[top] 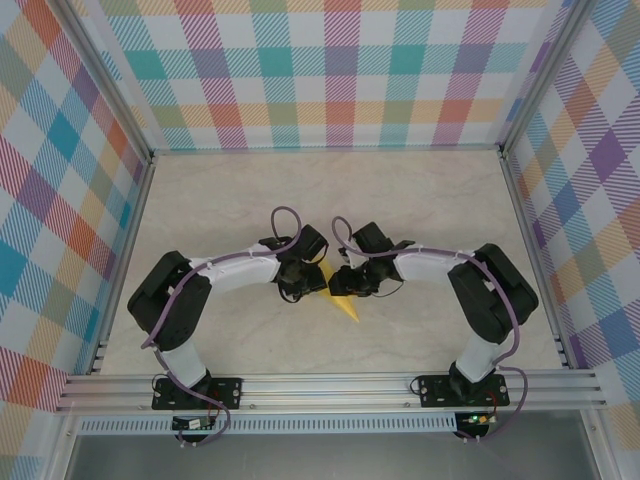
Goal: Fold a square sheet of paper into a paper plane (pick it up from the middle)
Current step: Move a paper plane to the center of the table.
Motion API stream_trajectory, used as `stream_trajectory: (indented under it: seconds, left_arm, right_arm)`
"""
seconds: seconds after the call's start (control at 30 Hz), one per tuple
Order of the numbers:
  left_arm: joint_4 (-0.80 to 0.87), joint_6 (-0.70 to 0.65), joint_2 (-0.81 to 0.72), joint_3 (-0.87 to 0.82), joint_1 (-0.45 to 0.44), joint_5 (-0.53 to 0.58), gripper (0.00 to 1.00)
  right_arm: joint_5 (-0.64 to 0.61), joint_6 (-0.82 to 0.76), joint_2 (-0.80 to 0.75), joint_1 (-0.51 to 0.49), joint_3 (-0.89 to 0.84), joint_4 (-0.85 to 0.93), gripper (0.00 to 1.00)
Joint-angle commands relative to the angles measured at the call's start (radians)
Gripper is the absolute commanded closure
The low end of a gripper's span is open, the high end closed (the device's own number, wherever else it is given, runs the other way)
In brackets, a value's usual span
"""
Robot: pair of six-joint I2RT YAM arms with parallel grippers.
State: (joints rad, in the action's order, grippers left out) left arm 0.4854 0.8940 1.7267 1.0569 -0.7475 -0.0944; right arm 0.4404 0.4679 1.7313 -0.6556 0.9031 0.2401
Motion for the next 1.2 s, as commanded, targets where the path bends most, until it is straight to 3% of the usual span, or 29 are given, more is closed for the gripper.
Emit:
stream_trajectory:
  seconds: [0.0,0.13,0.37,0.53,0.77,1.17]
  left_arm:
    - [-0.002,0.008,-0.032,-0.018,0.013,0.010,0.63]
    - [-0.019,0.014,-0.045,-0.038,0.013,0.013,0.63]
    - [-0.082,0.017,-0.124,-0.088,0.013,0.022,0.63]
    - [-0.083,0.036,-0.265,-0.147,0.013,0.133,0.61]
    - [-0.015,0.116,-0.468,-0.253,0.036,0.311,0.56]
    - [-0.001,0.172,-0.604,-0.365,0.092,0.336,0.54]
  right_arm:
    - [-0.069,-0.037,0.019,-0.019,0.031,0.070,0.60]
    - [-0.102,-0.037,0.020,-0.027,0.037,0.080,0.65]
    - [-0.191,-0.051,0.044,-0.065,0.085,0.155,0.87]
    - [-0.312,0.002,0.000,-0.075,0.133,0.233,0.97]
    - [-0.541,0.137,-0.002,-0.075,0.234,0.376,0.97]
    - [-0.598,0.192,0.182,-0.096,0.419,0.491,0.93]
